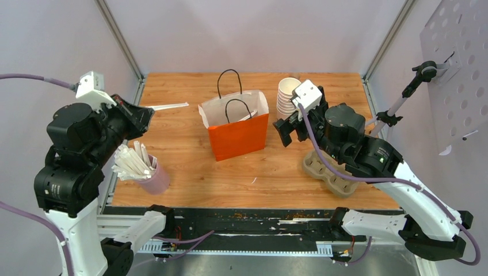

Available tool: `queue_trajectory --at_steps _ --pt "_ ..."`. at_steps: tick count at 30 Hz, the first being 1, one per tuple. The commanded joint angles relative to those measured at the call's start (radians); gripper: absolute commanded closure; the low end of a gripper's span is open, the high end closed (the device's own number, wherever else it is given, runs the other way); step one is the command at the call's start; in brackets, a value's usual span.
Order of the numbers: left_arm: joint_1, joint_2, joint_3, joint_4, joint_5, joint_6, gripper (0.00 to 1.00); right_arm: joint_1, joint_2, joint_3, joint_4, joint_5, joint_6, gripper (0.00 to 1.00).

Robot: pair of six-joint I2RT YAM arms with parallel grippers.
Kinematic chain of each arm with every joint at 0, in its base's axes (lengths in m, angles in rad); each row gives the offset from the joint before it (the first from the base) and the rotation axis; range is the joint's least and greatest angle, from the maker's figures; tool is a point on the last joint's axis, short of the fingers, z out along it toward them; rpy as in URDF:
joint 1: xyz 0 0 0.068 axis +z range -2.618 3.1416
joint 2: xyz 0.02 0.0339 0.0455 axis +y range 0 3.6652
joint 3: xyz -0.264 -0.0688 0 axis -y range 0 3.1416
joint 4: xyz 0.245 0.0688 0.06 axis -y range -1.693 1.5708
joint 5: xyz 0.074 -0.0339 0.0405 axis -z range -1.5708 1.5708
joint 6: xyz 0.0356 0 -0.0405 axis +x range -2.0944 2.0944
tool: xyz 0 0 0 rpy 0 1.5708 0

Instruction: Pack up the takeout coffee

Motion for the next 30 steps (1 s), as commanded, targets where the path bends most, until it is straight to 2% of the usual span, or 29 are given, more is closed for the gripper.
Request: queue_trajectory --at_steps 1,6,8,14,26,30 --pt "0.005 0.017 -0.056 0.269 0.180 -0.074 1.00 -0.004 0.004 0.062 0.006 0.033 0.034 0.00" --pt "0.005 0.039 -0.130 0.361 0.280 -0.076 1.00 -0.004 -0.014 0.049 0.009 0.056 0.053 0.00" --pt "0.005 0.033 -0.186 0.448 0.305 -0.080 1.00 -0.004 -0.020 0.041 0.014 0.048 0.062 0.00" --pt "0.005 0.046 -0.401 0.626 0.410 -0.200 1.00 -0.004 -0.038 0.028 0.058 -0.032 0.085 0.00" --pt "-0.013 0.088 -0.754 1.016 0.470 -0.434 1.00 -0.003 -0.019 0.050 0.041 -0.021 0.079 0.00" --pt "-0.037 0.140 -0.780 1.103 0.498 -0.462 1.00 -0.004 -0.018 0.042 0.027 -0.010 0.087 0.00"
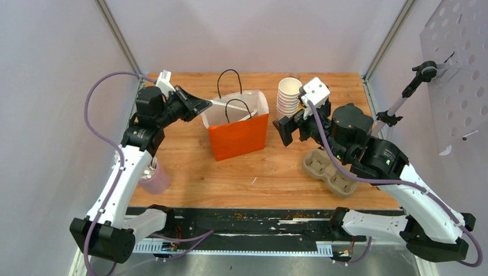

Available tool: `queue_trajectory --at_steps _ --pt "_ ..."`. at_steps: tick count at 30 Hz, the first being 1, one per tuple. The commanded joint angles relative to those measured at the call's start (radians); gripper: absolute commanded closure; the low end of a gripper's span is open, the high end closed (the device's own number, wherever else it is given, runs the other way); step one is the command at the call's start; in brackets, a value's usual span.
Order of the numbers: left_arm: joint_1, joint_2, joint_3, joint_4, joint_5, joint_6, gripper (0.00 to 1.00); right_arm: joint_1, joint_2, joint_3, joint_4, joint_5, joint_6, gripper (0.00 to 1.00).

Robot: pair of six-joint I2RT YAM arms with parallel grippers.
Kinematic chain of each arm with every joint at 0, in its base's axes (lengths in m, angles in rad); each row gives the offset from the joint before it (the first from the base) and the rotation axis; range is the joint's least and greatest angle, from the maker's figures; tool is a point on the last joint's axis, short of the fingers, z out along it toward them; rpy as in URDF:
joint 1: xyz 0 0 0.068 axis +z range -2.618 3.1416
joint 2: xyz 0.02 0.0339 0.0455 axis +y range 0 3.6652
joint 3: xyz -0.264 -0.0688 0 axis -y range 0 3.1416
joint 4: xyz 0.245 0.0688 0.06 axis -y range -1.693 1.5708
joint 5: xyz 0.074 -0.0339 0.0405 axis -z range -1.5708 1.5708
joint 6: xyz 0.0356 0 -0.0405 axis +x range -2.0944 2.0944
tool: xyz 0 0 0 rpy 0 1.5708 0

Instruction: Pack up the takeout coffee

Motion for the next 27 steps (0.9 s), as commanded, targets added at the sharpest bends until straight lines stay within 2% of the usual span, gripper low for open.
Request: queue_trajectory --at_steps 1,3,4,8,12,13,14,15,18,27 --pt "-0.028 0.053 0.009 0.185 0.055 -0.054 1.00 -0.004 -0.003 0.016 0.010 0.011 0.020 0.00" --pt "-0.033 0.088 0.010 0.195 0.077 -0.058 0.98 -0.004 -0.002 0.013 0.010 0.011 0.029 0.00" --pt "-0.034 0.102 0.009 0.205 0.087 -0.057 0.94 -0.004 0.001 0.014 0.009 0.010 0.031 0.00" --pt "-0.034 0.113 0.073 0.065 0.047 0.033 0.60 -0.004 0.017 0.026 -0.007 0.008 0.037 0.00" --pt "-0.033 0.127 0.200 -0.137 0.008 0.153 0.45 -0.004 0.028 0.022 -0.026 0.009 0.061 0.00" --pt "-0.032 0.131 0.234 -0.181 0.008 0.193 0.34 -0.004 0.028 0.017 -0.030 0.008 0.074 0.00" --pt "-0.032 0.135 0.271 -0.230 -0.001 0.225 0.11 -0.004 0.029 0.013 -0.037 0.007 0.088 0.00" --pt "-0.032 0.136 0.311 -0.287 -0.021 0.255 0.02 -0.004 0.031 0.006 -0.047 0.005 0.105 0.00" --pt "-0.032 0.132 0.406 -0.430 -0.075 0.339 0.00 -0.004 0.035 -0.007 -0.078 -0.021 0.187 0.00" --pt "-0.032 0.026 0.587 -0.686 -0.104 0.490 0.00 -0.004 0.027 -0.046 -0.086 -0.054 0.420 0.00"
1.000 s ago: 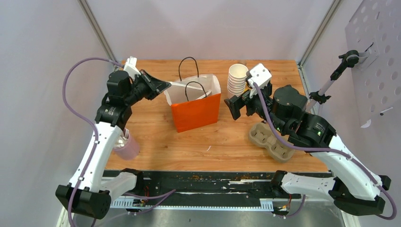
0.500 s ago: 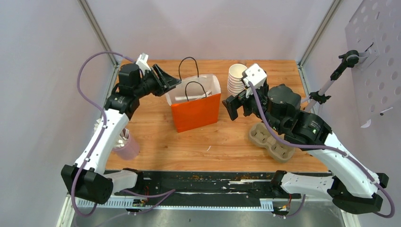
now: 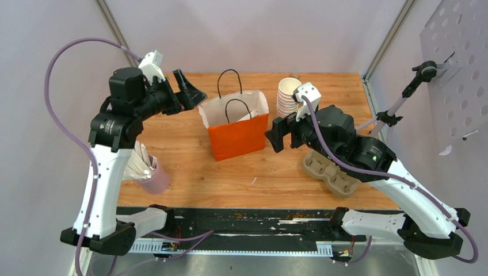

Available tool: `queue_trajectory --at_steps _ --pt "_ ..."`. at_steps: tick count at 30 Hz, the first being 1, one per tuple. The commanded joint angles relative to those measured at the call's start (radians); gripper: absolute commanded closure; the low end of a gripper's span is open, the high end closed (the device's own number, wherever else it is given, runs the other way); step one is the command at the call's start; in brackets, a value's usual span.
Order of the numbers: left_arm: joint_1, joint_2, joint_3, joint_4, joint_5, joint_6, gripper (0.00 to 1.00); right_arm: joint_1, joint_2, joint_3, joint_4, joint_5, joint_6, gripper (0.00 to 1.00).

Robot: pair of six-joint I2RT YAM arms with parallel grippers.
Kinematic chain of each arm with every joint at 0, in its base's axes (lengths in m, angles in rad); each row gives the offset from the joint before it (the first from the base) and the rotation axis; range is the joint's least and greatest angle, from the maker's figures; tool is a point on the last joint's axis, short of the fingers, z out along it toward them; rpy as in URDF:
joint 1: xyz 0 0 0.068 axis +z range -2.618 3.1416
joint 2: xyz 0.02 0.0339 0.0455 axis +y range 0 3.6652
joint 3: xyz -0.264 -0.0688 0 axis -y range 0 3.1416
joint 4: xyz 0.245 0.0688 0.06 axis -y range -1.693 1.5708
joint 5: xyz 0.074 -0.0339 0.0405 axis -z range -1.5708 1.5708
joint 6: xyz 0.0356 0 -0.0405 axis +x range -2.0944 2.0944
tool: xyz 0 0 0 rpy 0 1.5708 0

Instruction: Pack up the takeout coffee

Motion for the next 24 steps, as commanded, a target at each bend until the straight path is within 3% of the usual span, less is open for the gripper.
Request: queue_trajectory --at_steps 1,7,12,24 --pt "0.000 -0.096 0.053 -0.156 -0.018 0.113 0.00 -0.004 -0.011 -0.019 0.004 0.008 0.169 0.00" --pt "0.000 -0.300 -0.090 -0.117 -0.002 0.126 0.00 -0.004 -0.028 -0.041 -0.011 0.137 0.274 0.00" --pt "-0.001 -0.457 -0.244 -0.115 0.002 0.184 0.00 -0.003 -0.099 -0.161 0.009 0.210 0.283 0.00" --pt "-0.001 -0.733 -0.443 -0.099 0.012 0.123 0.00 -0.004 -0.318 -0.308 -0.010 0.187 0.310 0.00"
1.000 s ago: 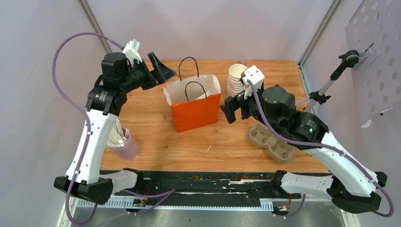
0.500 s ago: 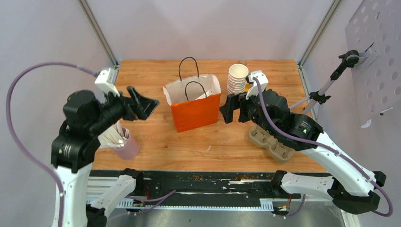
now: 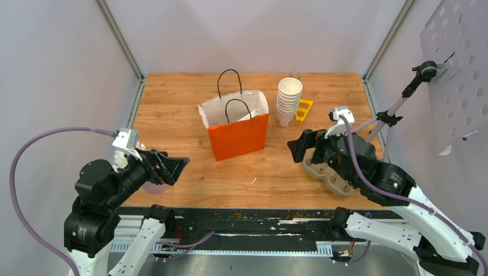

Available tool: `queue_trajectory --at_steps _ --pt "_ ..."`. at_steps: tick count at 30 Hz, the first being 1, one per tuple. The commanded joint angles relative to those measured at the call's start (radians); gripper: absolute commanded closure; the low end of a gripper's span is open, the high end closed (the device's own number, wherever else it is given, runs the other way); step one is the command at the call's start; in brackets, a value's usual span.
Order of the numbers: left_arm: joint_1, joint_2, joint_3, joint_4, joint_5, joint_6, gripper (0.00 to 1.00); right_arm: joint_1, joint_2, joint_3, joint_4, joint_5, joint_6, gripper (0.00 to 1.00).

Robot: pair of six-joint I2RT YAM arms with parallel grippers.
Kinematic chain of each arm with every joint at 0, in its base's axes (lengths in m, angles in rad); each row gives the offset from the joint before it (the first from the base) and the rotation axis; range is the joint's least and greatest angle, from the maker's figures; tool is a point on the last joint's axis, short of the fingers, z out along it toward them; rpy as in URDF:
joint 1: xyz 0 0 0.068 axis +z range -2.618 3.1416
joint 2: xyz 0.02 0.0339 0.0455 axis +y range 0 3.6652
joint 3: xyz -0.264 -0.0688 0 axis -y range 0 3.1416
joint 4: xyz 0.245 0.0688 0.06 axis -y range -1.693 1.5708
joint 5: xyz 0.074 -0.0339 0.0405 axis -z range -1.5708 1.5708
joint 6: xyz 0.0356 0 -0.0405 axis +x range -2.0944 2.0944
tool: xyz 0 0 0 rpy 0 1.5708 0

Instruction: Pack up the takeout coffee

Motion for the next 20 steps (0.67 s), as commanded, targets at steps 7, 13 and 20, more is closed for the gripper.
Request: queue_trajectory --at_steps 7,13,20 --pt "-0.001 -0.046 0.005 -0.017 -0.028 -0.004 0.00 -0.004 -0.057 -0.003 -0.023 -0.036 -0.001 0.00" --pt "-0.001 -0.053 0.004 -0.023 -0.045 -0.001 0.00 -0.004 -0.040 -0.030 0.024 -0.082 0.003 0.00" --pt "-0.001 -0.049 0.041 -0.077 -0.056 0.029 0.00 -0.004 -0.027 -0.033 0.057 -0.109 0.012 0.00"
